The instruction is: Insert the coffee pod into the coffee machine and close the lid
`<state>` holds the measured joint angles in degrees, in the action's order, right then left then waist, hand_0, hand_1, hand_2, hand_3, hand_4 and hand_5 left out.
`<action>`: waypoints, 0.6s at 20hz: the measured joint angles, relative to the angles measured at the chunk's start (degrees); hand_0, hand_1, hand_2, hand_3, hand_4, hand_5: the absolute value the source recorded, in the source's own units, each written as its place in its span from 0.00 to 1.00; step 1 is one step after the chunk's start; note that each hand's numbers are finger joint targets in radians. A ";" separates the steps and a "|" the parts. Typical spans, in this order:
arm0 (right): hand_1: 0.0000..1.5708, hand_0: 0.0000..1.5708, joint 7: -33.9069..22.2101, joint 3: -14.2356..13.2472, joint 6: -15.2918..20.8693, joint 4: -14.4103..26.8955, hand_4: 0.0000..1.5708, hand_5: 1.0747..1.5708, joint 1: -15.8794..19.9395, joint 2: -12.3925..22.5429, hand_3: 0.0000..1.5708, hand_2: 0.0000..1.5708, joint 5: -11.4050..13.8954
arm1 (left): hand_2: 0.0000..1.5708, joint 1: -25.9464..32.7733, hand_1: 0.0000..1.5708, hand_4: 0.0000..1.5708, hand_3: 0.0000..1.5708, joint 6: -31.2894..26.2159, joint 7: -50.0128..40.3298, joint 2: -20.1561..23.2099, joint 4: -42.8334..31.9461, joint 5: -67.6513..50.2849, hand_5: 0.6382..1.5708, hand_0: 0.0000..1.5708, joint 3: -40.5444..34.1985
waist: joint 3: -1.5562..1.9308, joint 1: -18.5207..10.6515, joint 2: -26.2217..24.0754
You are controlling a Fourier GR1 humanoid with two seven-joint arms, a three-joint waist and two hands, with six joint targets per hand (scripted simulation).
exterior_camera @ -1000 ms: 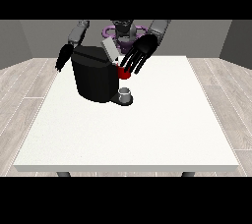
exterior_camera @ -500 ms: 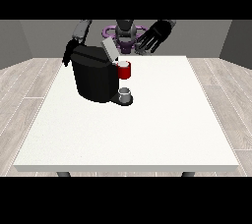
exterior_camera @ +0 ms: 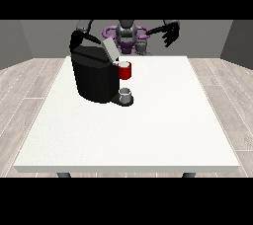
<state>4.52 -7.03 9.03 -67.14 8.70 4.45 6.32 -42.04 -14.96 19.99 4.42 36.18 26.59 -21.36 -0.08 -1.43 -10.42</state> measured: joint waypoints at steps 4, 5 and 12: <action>0.00 0.00 -2.63 1.83 -3.27 -3.20 0.00 1.00 1.06 -0.24 0.00 0.00 -1.29 | 0.00 6.13 0.00 0.25 0.00 -0.72 -0.43 -1.89 -0.75 -1.80 1.00 0.00 -0.28 | 0.04 -1.95 -5.23; 0.00 0.00 -3.15 2.28 -3.78 -3.95 0.04 1.00 1.68 0.04 0.00 0.00 -1.17 | 0.00 7.38 0.00 0.25 0.00 -0.62 -0.28 -2.36 -0.53 -1.90 1.00 0.00 -0.11 | 0.04 -2.50 -5.83; 0.00 0.00 -5.33 3.35 -7.97 -7.20 0.00 1.00 5.27 3.34 0.00 0.00 -1.24 | 0.00 12.19 0.00 0.27 0.00 -2.06 -2.43 -3.48 3.38 -6.18 1.00 0.00 1.38 | 0.06 -5.13 -7.19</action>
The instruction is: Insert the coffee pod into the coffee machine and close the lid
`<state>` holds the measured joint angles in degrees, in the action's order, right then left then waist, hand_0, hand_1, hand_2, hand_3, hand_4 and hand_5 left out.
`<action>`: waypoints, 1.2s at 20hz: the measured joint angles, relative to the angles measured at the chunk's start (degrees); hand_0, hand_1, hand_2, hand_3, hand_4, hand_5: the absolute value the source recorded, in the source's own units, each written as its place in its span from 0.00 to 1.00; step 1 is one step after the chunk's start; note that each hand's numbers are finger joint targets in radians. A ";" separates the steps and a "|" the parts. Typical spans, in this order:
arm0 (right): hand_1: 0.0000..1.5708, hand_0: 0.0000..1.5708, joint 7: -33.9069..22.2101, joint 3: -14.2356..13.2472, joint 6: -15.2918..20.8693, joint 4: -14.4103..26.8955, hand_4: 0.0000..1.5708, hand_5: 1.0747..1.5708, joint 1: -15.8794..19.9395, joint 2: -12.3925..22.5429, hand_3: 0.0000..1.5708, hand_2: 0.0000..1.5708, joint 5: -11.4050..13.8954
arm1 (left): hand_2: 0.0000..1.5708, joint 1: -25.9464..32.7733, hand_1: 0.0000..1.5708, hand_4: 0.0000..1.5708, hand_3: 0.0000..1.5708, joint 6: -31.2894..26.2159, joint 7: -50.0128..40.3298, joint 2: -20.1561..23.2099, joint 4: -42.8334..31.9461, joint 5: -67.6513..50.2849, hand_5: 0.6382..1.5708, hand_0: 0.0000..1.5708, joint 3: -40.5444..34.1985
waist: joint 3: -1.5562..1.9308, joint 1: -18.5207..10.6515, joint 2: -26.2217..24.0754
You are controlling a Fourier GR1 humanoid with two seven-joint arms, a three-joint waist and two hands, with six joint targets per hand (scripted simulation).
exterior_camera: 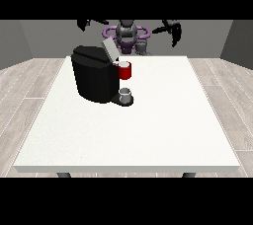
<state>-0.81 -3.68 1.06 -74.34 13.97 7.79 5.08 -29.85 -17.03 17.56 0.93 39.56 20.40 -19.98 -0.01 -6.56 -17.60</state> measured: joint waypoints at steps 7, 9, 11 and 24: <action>0.00 0.00 -2.79 -3.98 -1.16 1.88 0.00 1.00 5.66 2.70 0.00 0.00 -2.66 | 0.00 3.36 0.00 0.25 0.00 -1.09 -2.44 -0.32 9.25 -4.02 1.00 0.00 3.44 | 0.03 -2.59 4.51; 0.00 0.00 -3.94 -5.27 -1.59 2.71 0.05 1.00 7.73 3.07 0.00 0.00 -4.18 | 0.00 3.73 0.00 0.24 0.00 -1.44 -2.56 -0.21 11.42 -4.81 1.00 0.00 3.84 | 0.02 -3.01 6.30; 0.00 0.00 -3.93 -6.65 -1.77 4.78 0.06 1.00 8.86 3.13 0.00 0.00 -5.52 | 0.00 4.34 0.00 0.23 0.00 -1.15 -4.02 -0.49 13.72 -6.47 1.00 0.00 5.88 | 0.02 -4.18 7.05; 0.00 0.00 -4.81 -7.80 -0.83 13.19 0.00 1.00 17.92 2.74 0.00 0.00 -7.78 | 0.00 10.63 0.00 0.22 0.00 0.98 -10.18 -0.29 30.81 -11.76 1.00 0.00 11.82 | 0.04 -5.39 13.84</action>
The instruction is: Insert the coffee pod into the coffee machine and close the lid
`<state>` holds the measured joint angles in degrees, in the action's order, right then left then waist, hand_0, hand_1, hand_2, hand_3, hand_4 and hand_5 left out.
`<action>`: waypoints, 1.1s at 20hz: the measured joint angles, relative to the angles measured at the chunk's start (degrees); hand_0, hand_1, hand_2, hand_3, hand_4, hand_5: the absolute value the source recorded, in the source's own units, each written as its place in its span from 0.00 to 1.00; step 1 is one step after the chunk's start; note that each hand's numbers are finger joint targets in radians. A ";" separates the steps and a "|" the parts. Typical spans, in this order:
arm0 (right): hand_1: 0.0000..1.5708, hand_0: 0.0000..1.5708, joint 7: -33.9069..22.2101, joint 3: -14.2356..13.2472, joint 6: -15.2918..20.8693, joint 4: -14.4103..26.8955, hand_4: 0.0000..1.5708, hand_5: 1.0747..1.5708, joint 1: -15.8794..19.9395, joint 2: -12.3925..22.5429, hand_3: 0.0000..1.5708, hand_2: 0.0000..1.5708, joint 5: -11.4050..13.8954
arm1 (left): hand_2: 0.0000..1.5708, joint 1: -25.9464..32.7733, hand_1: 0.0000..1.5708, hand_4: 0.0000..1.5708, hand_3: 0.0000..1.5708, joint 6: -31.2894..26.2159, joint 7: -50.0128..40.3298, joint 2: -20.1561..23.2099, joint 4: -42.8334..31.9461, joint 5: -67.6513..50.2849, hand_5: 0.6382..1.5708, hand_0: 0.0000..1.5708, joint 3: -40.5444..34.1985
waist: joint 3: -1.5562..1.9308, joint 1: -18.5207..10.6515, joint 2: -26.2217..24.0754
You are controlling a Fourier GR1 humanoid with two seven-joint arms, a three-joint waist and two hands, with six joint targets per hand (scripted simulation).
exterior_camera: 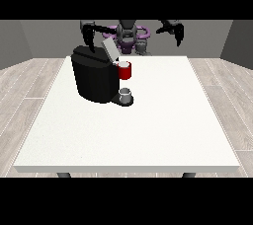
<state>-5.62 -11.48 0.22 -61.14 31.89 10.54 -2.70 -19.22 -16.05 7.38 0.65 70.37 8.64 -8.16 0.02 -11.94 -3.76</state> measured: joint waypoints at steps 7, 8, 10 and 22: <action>0.00 0.00 1.71 2.26 -0.94 1.70 0.00 1.00 2.95 -0.92 0.00 0.00 0.71 | 0.00 3.51 0.00 0.24 0.00 0.14 -0.18 2.03 5.46 -1.81 1.00 0.00 -0.38 | -0.03 1.54 3.00; 0.00 0.00 1.04 2.70 -0.84 1.69 0.00 1.00 3.89 -1.15 0.00 0.00 0.86 | 0.00 3.75 0.00 0.23 0.00 0.67 -0.27 2.06 5.80 -1.71 1.00 0.00 -0.33 | -0.02 1.92 3.23; 0.00 0.00 0.69 3.06 -1.01 2.44 0.00 1.00 5.01 -1.14 0.00 0.00 1.05 | 0.00 4.12 0.00 0.20 0.00 0.90 -2.01 2.10 7.71 -2.14 1.00 0.00 0.00 | -0.03 1.90 3.33; 0.00 0.00 1.56 4.53 -1.03 3.52 0.03 1.00 11.57 0.42 0.00 0.00 3.53 | 0.00 5.23 0.00 0.23 0.00 2.59 -2.92 3.85 11.27 -1.81 1.00 0.00 0.54 | -0.01 2.01 7.33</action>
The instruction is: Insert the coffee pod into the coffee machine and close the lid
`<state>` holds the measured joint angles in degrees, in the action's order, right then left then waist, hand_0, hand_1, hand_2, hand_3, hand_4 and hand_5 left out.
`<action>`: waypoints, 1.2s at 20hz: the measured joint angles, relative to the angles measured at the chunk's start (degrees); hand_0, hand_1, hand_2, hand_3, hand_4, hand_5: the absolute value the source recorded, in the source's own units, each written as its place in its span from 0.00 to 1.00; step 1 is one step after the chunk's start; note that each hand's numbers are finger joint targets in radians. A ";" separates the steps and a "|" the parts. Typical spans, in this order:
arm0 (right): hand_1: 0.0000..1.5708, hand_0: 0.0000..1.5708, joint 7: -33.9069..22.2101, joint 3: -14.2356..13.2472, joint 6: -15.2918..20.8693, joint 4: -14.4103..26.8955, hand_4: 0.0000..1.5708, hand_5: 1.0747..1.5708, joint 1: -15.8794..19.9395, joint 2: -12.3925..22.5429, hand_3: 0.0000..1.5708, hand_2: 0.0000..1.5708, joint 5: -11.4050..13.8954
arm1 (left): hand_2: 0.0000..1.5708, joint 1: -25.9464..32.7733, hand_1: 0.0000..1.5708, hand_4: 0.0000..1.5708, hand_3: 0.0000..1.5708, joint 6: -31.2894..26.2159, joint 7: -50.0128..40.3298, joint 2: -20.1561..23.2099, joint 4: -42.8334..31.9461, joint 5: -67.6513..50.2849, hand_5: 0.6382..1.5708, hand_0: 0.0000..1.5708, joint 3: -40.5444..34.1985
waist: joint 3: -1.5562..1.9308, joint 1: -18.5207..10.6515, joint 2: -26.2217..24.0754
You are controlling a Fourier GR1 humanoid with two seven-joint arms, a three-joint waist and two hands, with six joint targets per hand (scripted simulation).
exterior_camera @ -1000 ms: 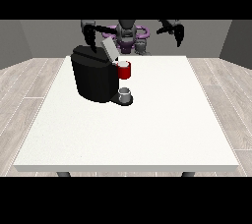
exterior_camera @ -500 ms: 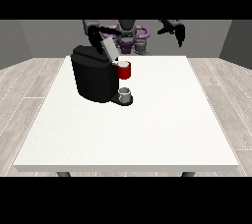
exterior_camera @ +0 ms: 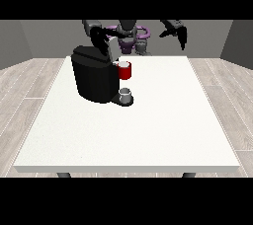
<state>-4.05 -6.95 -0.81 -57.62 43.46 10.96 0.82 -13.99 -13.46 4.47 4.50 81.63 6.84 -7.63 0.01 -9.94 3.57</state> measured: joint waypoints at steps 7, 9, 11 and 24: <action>0.00 0.00 -5.16 0.78 1.76 0.45 0.00 1.00 3.74 0.85 0.00 0.00 2.42 | 0.00 -1.39 0.00 0.21 0.00 -0.25 -1.07 -0.32 0.24 -0.16 1.00 0.00 1.07 | 0.42 -1.30 1.45; 0.00 0.00 -5.77 1.37 2.73 -0.25 0.00 1.00 3.96 0.66 0.00 0.00 3.57 | 0.00 -1.70 0.00 0.23 0.00 -0.44 -0.65 -0.05 -0.25 -0.16 1.00 0.00 1.04 | 0.49 -1.27 1.87; 0.00 0.00 -6.60 1.76 3.35 -0.75 0.07 1.00 4.30 1.19 0.00 0.00 4.78 | 0.00 -1.84 0.00 0.21 0.00 -0.38 -0.43 -0.34 -0.30 0.29 1.00 0.00 1.73 | 0.57 -1.72 2.37; 0.00 0.00 -14.78 1.50 3.39 -3.97 0.09 1.00 7.63 7.63 0.00 0.00 10.88 | 0.00 -5.69 0.00 0.25 0.00 -1.68 0.79 -0.84 -0.10 0.24 1.00 0.00 3.63 | 1.49 -7.58 6.52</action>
<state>-18.83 -5.45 2.58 -61.59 51.09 18.59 11.70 -19.68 -15.13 5.26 3.66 81.53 7.07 -4.00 1.49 -17.51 10.09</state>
